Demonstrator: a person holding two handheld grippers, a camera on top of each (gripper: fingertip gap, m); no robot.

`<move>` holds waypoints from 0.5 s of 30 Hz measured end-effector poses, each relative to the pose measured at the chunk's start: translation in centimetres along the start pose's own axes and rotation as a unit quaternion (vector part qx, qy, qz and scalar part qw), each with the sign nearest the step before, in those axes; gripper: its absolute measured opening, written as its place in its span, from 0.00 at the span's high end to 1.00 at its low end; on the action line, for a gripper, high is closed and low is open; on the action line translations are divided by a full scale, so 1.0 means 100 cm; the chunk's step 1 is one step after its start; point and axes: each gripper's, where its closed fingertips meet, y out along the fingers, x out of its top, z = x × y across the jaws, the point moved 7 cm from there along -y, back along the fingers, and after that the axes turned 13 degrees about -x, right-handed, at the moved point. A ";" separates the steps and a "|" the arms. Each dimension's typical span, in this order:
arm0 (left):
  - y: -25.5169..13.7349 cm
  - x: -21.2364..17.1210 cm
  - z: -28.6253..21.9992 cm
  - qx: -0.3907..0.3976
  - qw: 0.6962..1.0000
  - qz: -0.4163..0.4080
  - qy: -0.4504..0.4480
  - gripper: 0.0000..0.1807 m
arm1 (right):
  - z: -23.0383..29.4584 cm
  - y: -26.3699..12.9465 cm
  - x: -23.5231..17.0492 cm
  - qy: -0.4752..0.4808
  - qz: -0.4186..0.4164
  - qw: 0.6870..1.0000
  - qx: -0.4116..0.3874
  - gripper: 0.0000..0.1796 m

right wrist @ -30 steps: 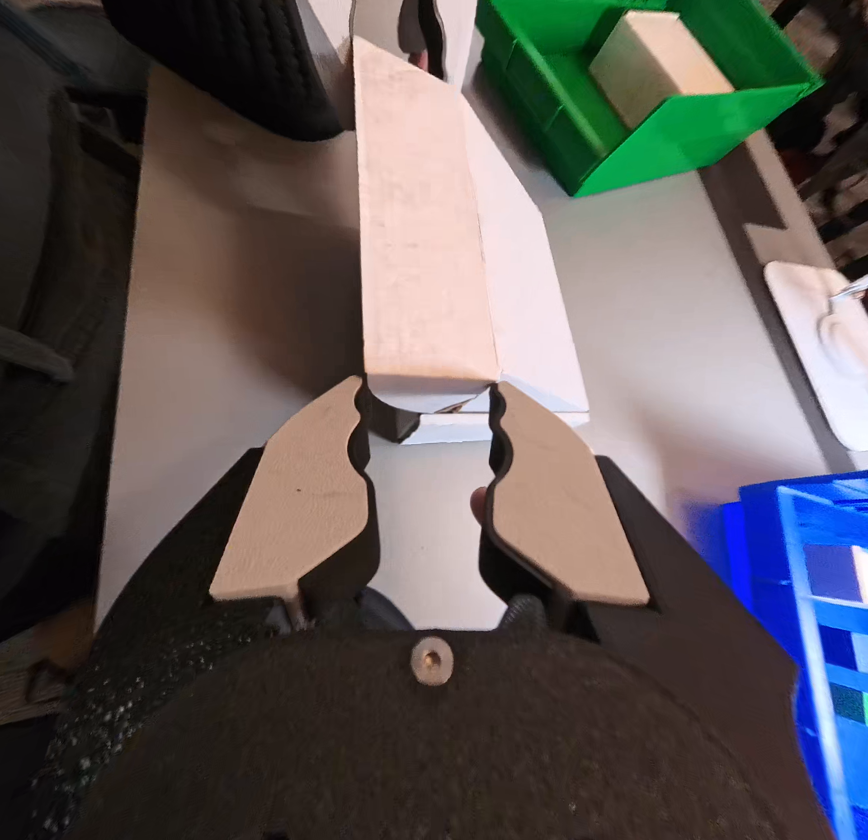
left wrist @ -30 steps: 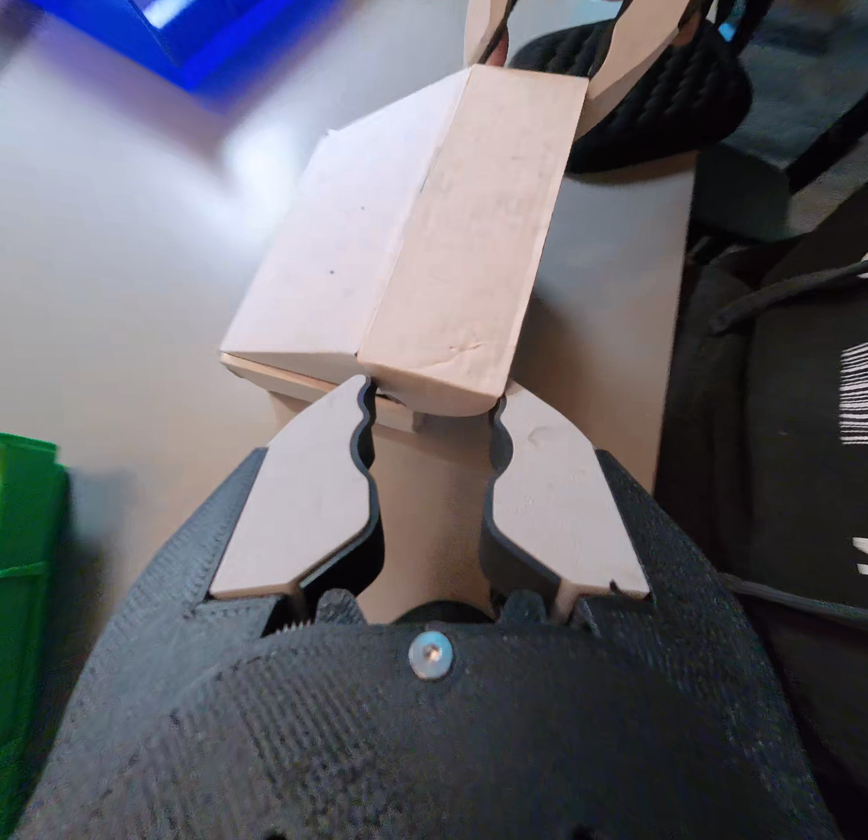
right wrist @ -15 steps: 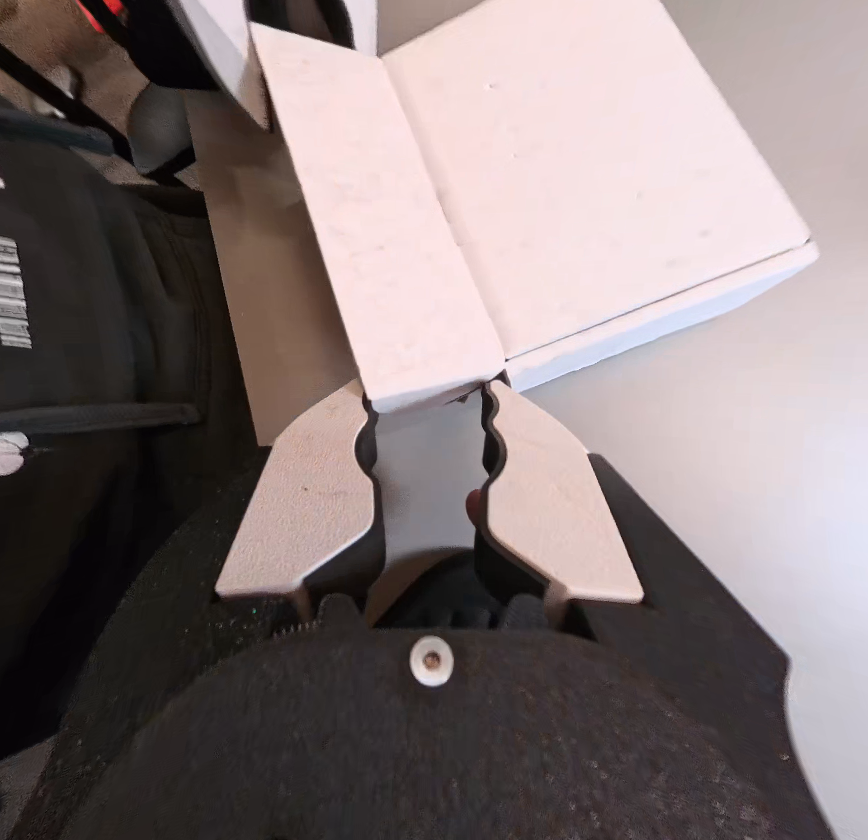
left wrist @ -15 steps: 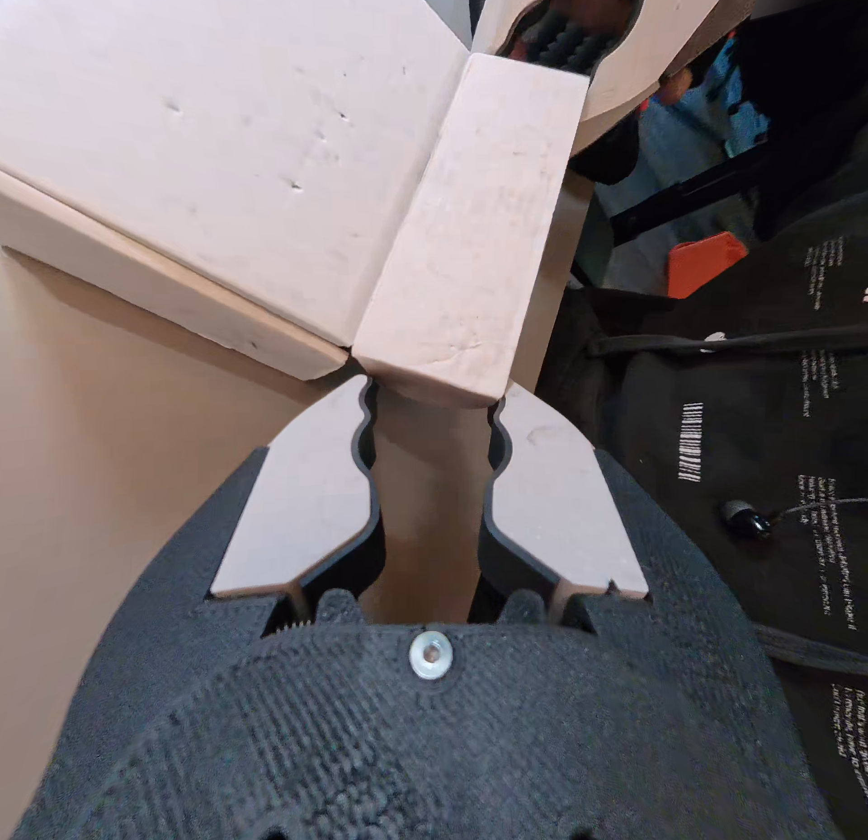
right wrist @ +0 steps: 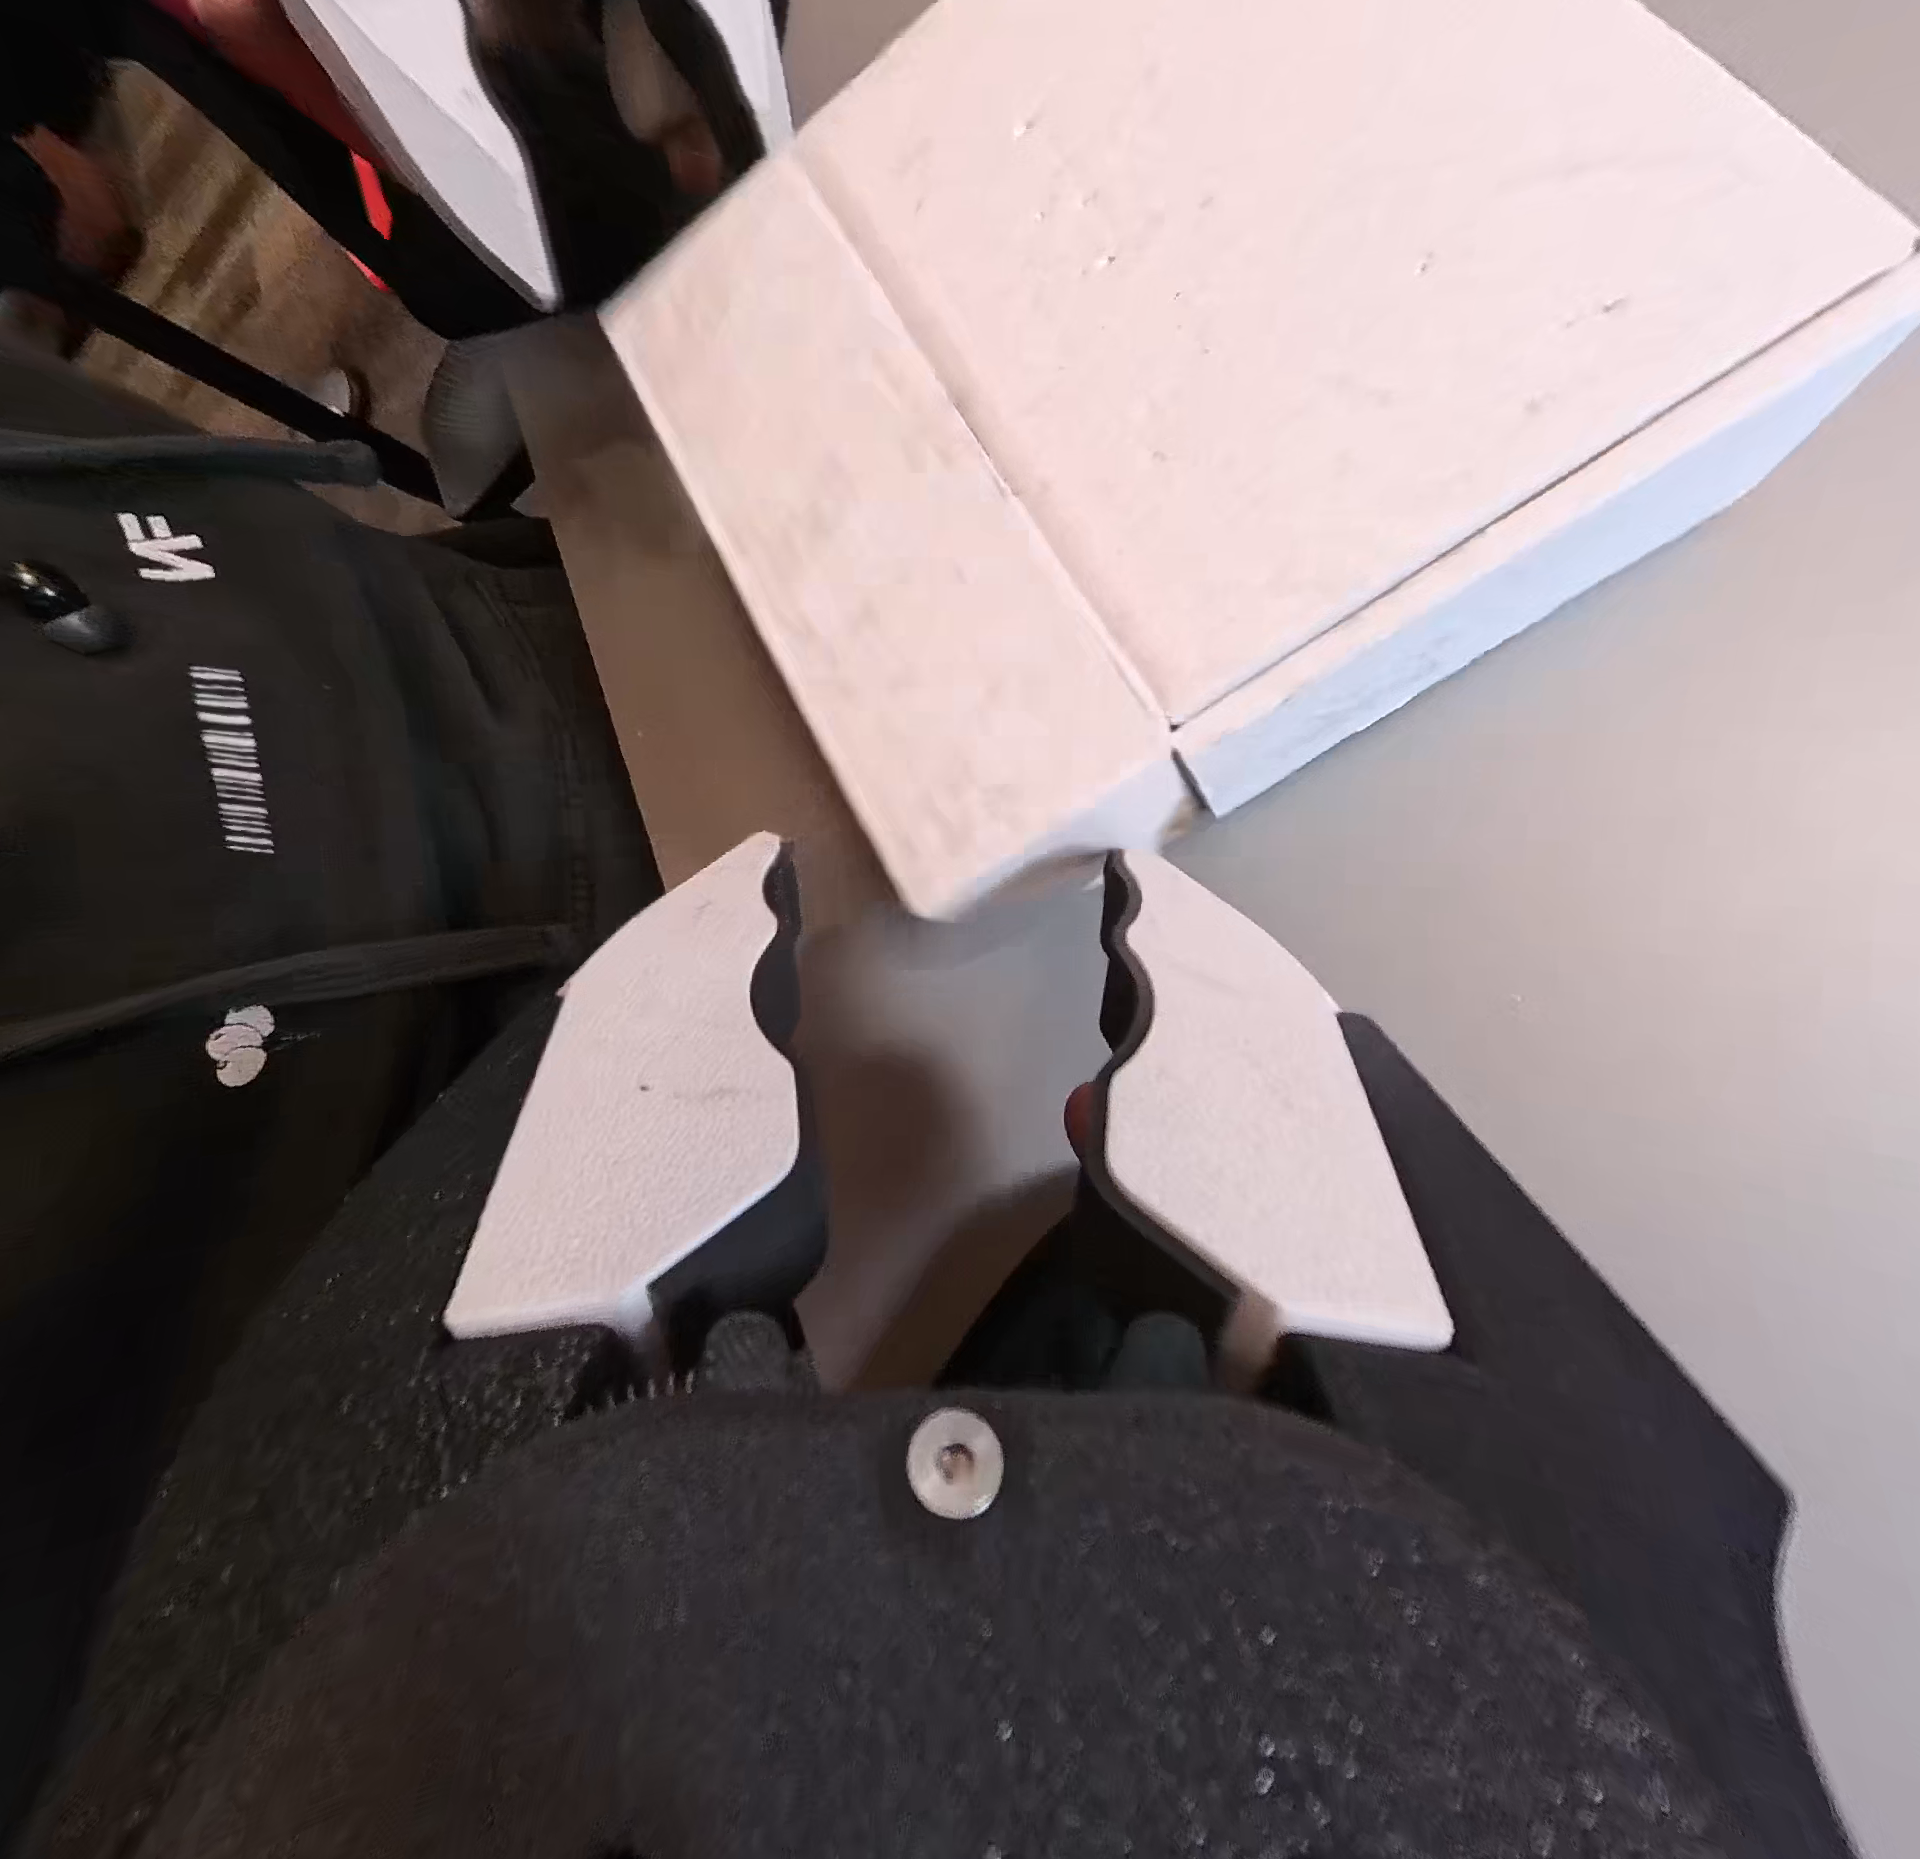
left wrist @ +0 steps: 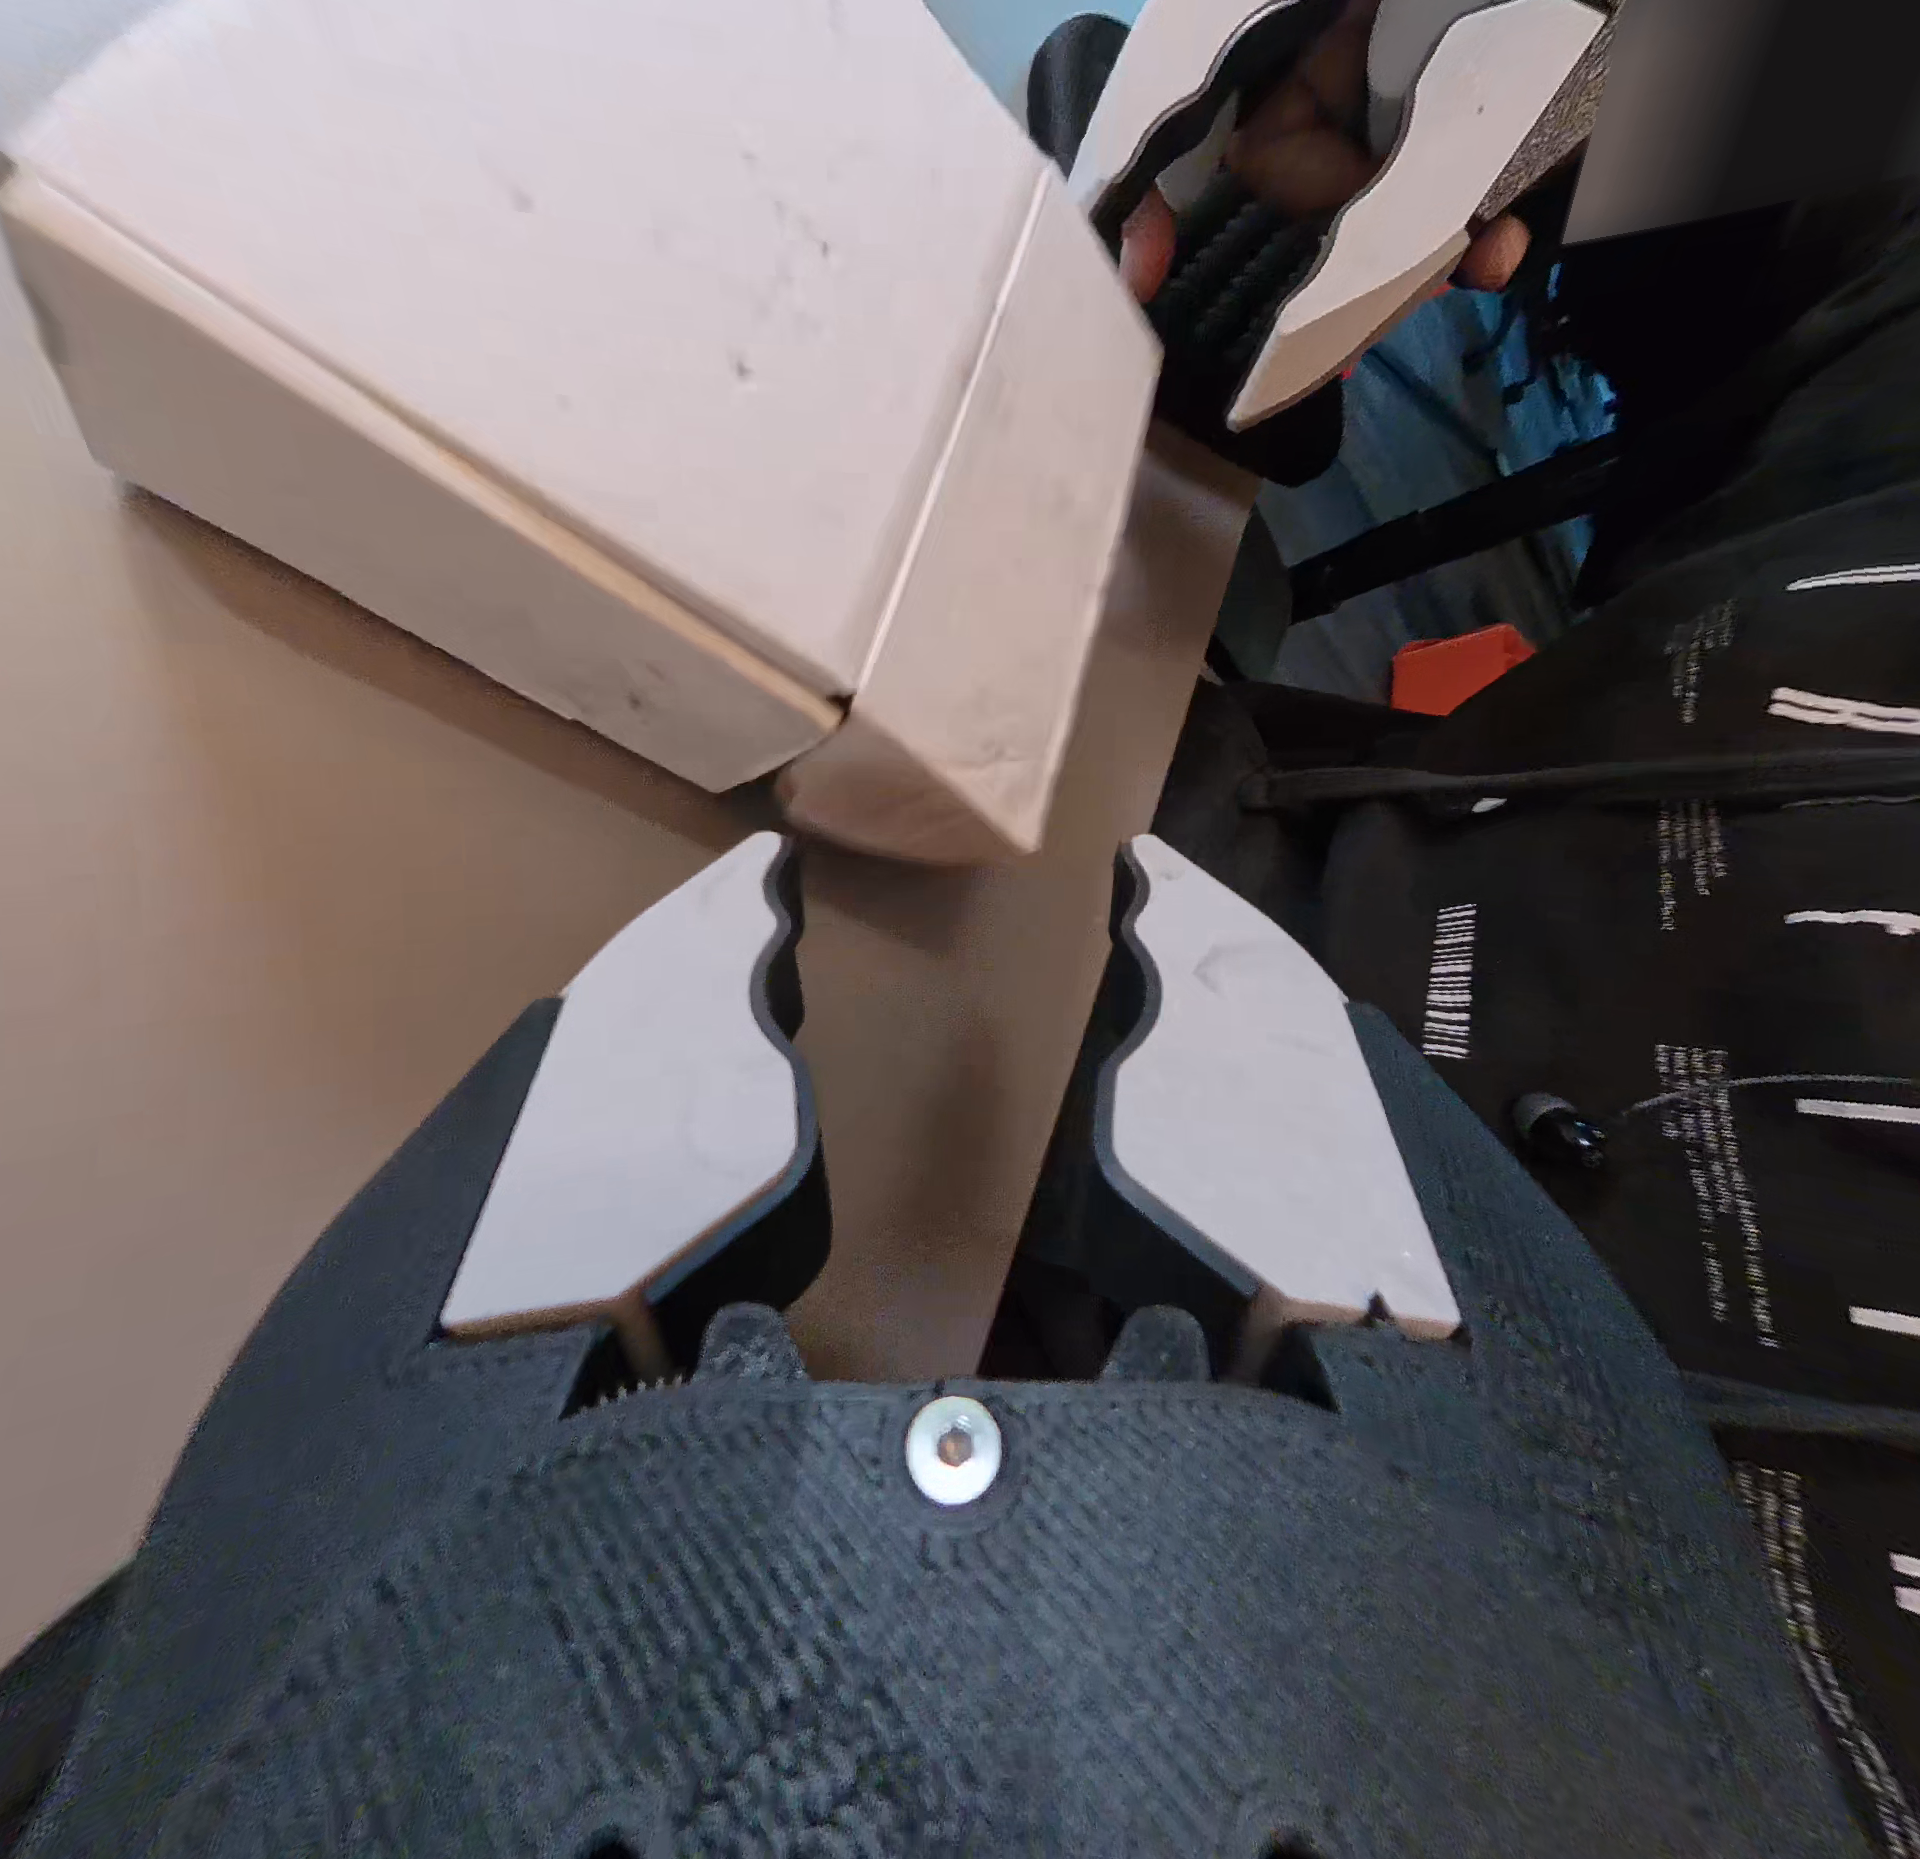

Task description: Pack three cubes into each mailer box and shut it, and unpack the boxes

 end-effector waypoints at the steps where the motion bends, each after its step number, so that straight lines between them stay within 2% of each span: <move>1: -0.001 0.000 -0.002 -0.005 1.000 -0.004 -0.006 0.68 | 0.000 -0.002 0.000 0.007 0.001 1.000 -0.003 0.69; 8: 0.008 0.000 -0.001 0.008 0.999 -0.016 -0.041 0.70 | -0.006 -0.008 0.000 0.024 0.011 0.998 -0.058 0.69; 15: 0.024 0.001 0.007 0.018 0.997 -0.037 -0.058 0.82 | -0.008 0.005 -0.002 0.066 0.001 0.997 -0.047 0.80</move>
